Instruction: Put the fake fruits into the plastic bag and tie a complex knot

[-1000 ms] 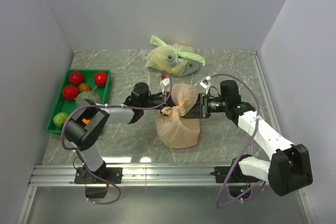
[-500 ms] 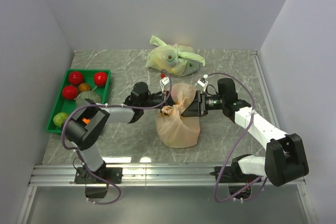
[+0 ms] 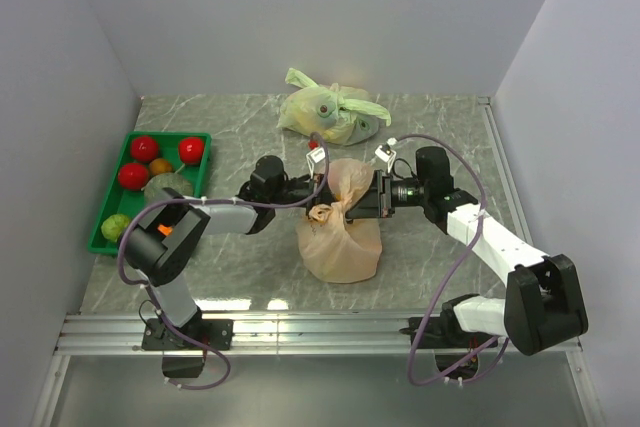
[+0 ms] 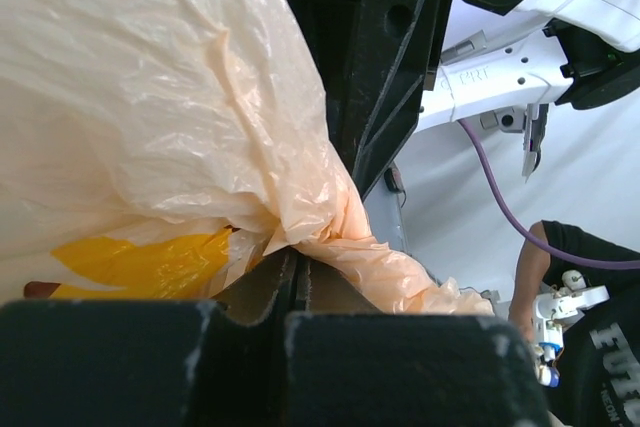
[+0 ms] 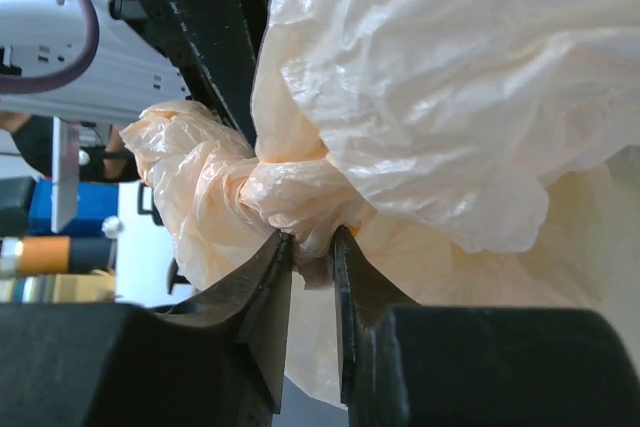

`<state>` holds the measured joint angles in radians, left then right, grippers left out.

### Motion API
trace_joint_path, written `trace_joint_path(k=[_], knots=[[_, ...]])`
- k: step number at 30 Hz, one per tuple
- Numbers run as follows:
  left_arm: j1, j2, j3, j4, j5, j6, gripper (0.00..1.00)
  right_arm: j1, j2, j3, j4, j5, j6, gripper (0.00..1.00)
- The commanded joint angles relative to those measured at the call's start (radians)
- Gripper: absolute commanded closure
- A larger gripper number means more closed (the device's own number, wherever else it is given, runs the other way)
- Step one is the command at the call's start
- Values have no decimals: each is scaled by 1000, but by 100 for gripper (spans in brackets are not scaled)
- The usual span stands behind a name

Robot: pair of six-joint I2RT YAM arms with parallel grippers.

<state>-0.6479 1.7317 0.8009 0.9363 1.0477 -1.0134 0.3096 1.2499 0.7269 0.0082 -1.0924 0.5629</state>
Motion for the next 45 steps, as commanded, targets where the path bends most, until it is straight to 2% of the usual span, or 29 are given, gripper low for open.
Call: trace_joint_path(k=[1,3,6,10,11,13,17,20,21,22,23,25,26,27,28,29,31,32,34,38,42,45], knots=[[-15,-29,20,-28,12,65,100,5,0,31,-1,-9,-37,92],[-12,-38,20,-63,15,107,100,5,-3,34,-36,-9,-63,100],[-4,-58,17,-146,15,165,95,0,-1,43,-57,-9,-86,100],[27,-102,4,-296,18,243,77,-17,5,58,-94,-17,-127,100],[43,-113,-2,-312,20,257,76,-20,6,58,-105,-21,-135,100],[57,-132,-14,-318,35,274,73,-24,8,63,-119,-30,-150,100],[51,-126,-20,-214,41,201,72,-23,9,48,-70,-47,-129,100],[63,-124,9,-295,49,263,68,-23,11,57,-85,-47,-138,100],[74,-136,9,-350,49,280,64,-23,11,68,-91,-47,-144,100],[89,-174,6,-369,51,292,54,-23,13,71,-96,-47,-153,100],[117,-196,14,-407,52,332,50,-23,11,75,-108,-47,-159,100],[140,-262,46,-619,57,425,42,-23,14,85,-120,-47,-187,100],[157,-286,87,-716,54,573,40,-23,16,89,-140,-41,-198,100],[162,-328,110,-925,55,658,37,-23,17,98,-152,-38,-210,100],[166,-345,133,-1035,57,749,34,-23,20,101,-165,-32,-234,100],[168,-359,188,-1139,57,945,32,-23,19,104,-190,-26,-245,100],[169,-382,239,-1416,45,1129,31,-21,20,114,-227,-23,-277,100],[168,-385,276,-1491,41,1230,30,-23,19,115,-232,-12,-284,100],[166,-386,308,-1635,32,1306,30,-21,14,115,-244,2,-288,100],[151,-377,385,-1746,-6,1403,27,-14,17,123,-255,26,-296,100],[119,-356,426,-1731,-75,1366,20,-4,23,134,-263,34,-304,100],[71,-331,465,-1728,-104,1334,19,0,25,141,-271,40,-304,100]])
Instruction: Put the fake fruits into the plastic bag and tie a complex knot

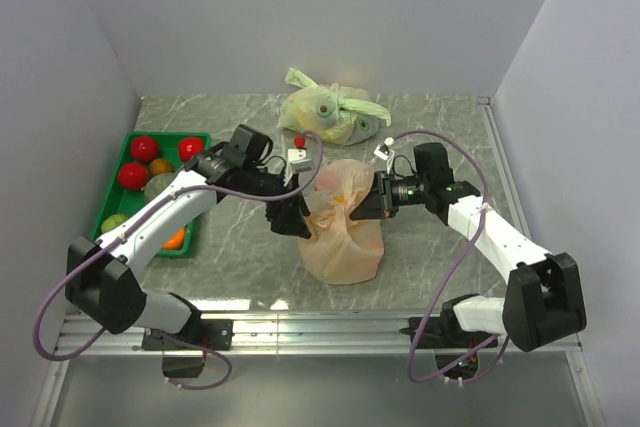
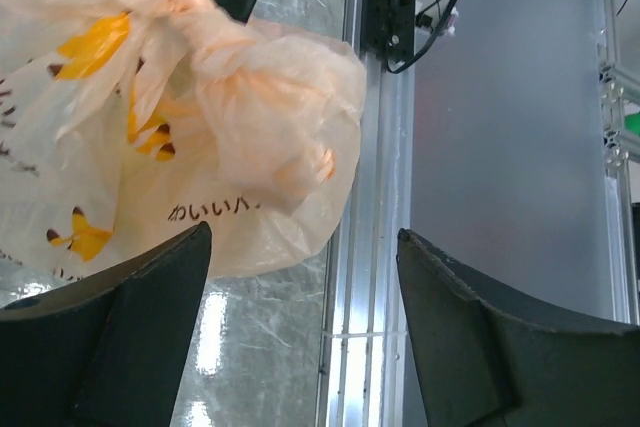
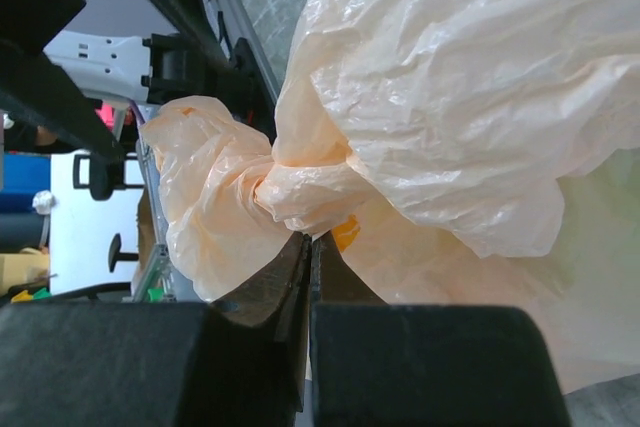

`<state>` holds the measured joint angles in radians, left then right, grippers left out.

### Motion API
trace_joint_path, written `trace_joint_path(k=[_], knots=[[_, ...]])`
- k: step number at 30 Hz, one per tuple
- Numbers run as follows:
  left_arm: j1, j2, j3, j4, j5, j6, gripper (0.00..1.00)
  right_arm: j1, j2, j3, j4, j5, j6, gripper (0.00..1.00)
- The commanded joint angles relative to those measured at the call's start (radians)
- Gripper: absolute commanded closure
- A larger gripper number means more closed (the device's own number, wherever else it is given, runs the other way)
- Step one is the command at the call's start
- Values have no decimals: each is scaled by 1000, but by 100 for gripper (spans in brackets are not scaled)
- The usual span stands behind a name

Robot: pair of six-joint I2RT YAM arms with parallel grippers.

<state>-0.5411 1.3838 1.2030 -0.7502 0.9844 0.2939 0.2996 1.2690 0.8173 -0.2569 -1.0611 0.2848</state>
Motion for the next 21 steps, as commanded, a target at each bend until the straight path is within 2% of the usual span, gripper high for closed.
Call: trace_joint_path(k=[1,6,8,11,12,14,15,16,21], knots=[[-63,21,76,-38,-71,8,19,12,6,51,-5,12,-22,100],[-131,40,73,83,-223,-81,19,18,9,52,-5,4,-24,100],[-137,84,105,65,-259,-90,22,18,6,57,-16,4,-29,100],[-135,112,148,69,-263,-107,40,18,7,68,-30,4,-35,100],[-135,119,153,71,-260,-105,58,18,10,72,-36,3,-48,100],[-135,126,150,78,-274,-110,76,18,18,92,-80,3,-78,100],[-134,129,145,77,-283,-104,92,16,27,100,-105,3,-117,100],[-123,127,132,78,-289,-110,99,15,30,108,-157,3,-142,100],[-4,87,35,186,-273,-263,100,-25,50,141,-326,6,-347,100]])
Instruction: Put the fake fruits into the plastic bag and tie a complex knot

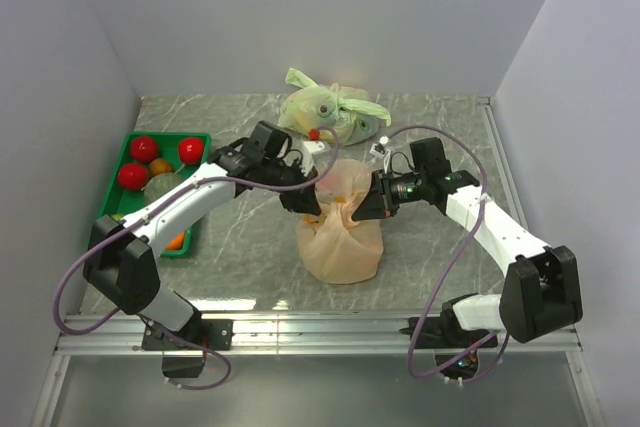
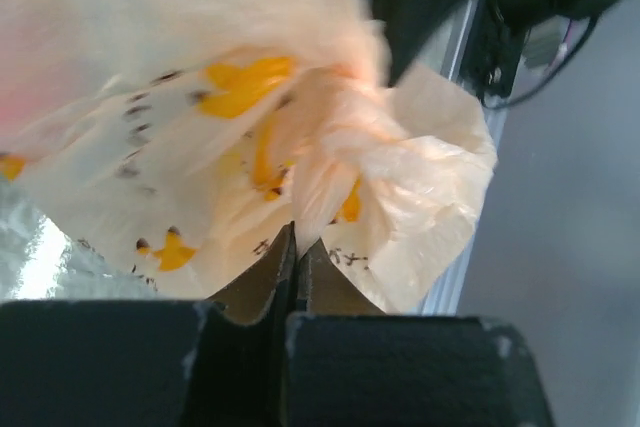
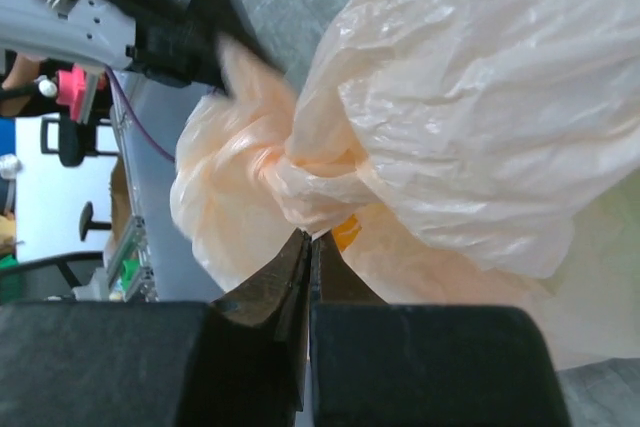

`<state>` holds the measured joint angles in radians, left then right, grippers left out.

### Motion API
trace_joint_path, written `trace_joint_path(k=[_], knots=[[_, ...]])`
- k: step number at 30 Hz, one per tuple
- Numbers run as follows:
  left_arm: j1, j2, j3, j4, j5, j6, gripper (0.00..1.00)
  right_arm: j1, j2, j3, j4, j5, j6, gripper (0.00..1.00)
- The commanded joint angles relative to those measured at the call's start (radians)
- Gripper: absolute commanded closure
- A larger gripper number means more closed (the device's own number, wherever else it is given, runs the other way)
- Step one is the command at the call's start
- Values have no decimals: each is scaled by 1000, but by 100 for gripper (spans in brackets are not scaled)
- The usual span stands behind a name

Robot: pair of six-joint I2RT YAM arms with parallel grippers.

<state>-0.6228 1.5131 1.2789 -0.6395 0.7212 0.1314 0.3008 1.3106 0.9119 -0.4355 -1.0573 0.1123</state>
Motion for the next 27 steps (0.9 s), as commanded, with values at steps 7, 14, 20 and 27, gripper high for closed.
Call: trace_joint_path(k=[7,14,20,27], knots=[[196,-109,-141,146,-29,-210,100,-127,78,119,-432,49,-463,100],[241,-151,-179,118,-94,-181,100,-271,110,191,-537,45,-608,100],[316,-174,-213,61,-169,-99,100,-388,116,211,-620,89,-744,100],[385,-212,-265,31,-279,-70,100,-465,113,168,-649,221,-879,100]])
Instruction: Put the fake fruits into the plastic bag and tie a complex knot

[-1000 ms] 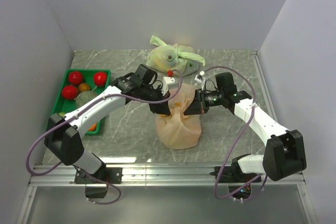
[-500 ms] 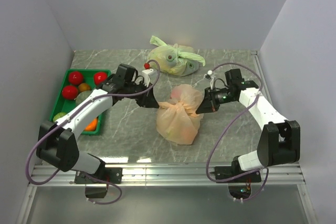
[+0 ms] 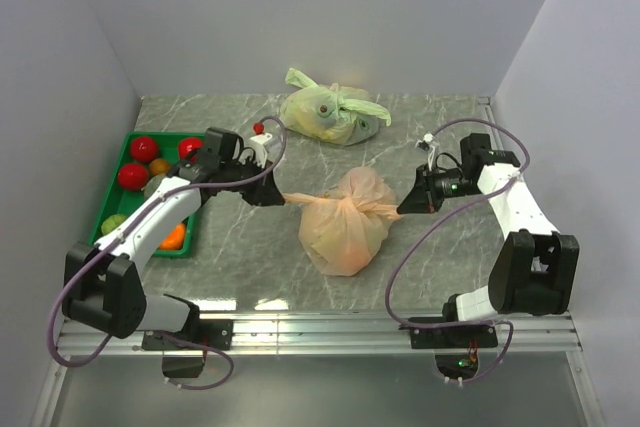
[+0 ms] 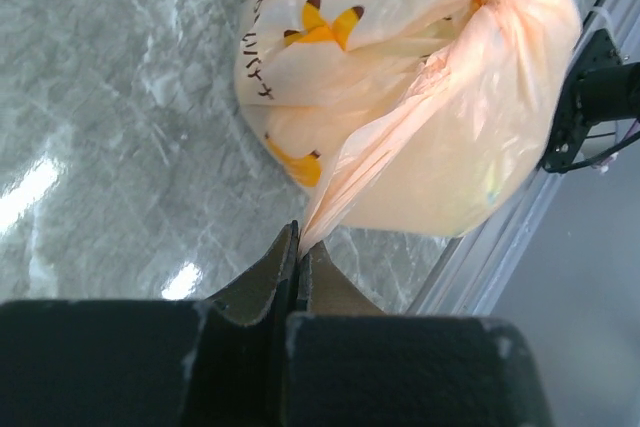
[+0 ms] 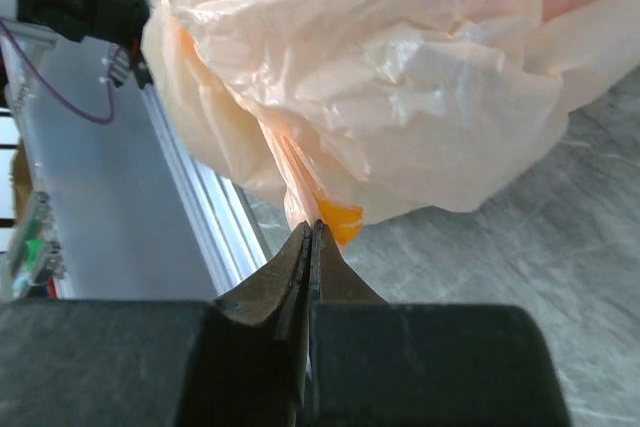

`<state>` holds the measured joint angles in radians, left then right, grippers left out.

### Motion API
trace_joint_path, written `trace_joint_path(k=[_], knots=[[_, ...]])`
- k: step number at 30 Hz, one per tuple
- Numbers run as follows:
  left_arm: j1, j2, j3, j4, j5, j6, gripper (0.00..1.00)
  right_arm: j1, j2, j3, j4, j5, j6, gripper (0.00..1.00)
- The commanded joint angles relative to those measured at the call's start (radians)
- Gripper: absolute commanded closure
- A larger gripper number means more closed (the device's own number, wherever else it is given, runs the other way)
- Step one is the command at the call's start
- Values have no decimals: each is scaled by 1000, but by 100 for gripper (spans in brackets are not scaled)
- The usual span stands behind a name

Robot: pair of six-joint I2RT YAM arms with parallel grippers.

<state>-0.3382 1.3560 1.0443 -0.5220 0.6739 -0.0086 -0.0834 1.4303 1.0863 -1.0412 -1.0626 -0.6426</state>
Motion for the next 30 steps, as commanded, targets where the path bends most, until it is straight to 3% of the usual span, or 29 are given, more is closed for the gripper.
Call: trace_joint_path(k=[1,12,19,21,22,23,25,26,29,30], knots=[[105,-58,-38,-88,-255,74,100,-87,-10,-26,-33,255,-130,100],[172,-40,-92,-92,-303,174,100,-138,12,-143,116,391,-167,100],[102,-55,-38,-121,-14,347,98,-83,39,-63,-35,260,-206,100],[52,-58,0,-124,7,383,73,-55,50,-31,-89,244,-204,80],[36,-61,14,-125,3,389,64,-44,39,-13,-91,231,-183,57],[22,-63,25,-127,-3,394,46,-41,29,-8,-80,237,-161,45],[1,-67,59,-142,-16,426,33,-27,-16,-2,-31,275,-115,24],[-1,-69,69,-150,-20,436,25,-18,-28,1,-22,292,-106,23],[-1,-75,103,-200,-16,516,15,26,-73,0,30,378,-74,21],[-1,-77,111,-220,-19,565,1,40,-83,-5,50,400,-74,22]])
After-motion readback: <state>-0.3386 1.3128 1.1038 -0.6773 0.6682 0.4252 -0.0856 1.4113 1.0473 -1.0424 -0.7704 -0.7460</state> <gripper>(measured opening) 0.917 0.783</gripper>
